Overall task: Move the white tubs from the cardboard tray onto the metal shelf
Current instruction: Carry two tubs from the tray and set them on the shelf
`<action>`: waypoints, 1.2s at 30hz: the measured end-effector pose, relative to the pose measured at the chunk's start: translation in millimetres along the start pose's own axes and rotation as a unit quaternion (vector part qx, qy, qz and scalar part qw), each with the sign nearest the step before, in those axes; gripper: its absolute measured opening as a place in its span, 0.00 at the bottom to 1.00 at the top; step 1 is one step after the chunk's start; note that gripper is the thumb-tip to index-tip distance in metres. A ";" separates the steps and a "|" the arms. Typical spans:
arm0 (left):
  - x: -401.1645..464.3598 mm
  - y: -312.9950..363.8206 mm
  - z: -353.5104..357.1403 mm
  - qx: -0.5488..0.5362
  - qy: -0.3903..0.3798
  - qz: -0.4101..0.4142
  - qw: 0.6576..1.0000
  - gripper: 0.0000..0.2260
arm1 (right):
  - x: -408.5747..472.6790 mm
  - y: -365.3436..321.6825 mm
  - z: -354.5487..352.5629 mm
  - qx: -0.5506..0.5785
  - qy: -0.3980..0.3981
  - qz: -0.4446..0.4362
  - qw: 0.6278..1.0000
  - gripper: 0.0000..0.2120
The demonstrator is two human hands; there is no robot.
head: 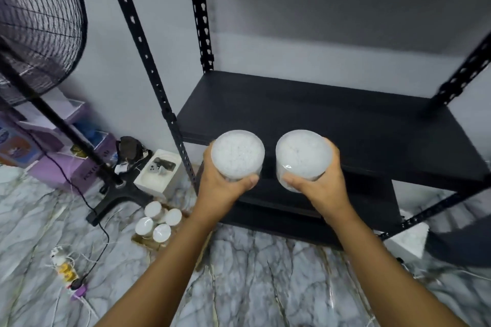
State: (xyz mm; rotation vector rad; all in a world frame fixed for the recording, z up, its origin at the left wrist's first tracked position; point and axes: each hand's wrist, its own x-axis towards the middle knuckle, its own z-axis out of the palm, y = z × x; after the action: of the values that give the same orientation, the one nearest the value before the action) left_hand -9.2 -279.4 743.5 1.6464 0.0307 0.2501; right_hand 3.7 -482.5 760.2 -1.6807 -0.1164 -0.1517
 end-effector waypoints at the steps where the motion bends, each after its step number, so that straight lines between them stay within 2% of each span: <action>1: 2.8 0.5 13.6 -0.002 -0.001 0.004 1.000 0.40 | 4.3 -0.4 -12.8 0.000 0.002 -0.003 1.000 0.44; 10: 22.1 13.5 134.7 -0.018 -0.031 0.015 0.999 0.39 | 36.2 14.0 -129.2 -0.032 0.026 -0.016 0.999 0.43; 16: 45.5 14.4 191.5 -0.016 -0.067 0.005 0.998 0.39 | 56.5 25.6 -182.7 -0.056 0.074 0.005 0.996 0.43; 30: 160.8 -13.3 294.2 -0.041 -0.148 0.003 0.988 0.40 | 156.2 67.7 -256.1 -0.061 0.184 0.023 0.981 0.41; 36: 191.0 -33.2 326.3 -0.021 -0.166 -0.018 0.986 0.41 | 189.4 84.3 -275.5 -0.050 0.195 0.030 0.979 0.39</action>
State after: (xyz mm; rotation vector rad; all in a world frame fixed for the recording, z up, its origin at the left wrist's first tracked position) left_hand 240.4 -564.0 715.4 1.6264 -0.1949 -0.0536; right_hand 195.7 -768.2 740.2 -1.7214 0.2392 -0.4441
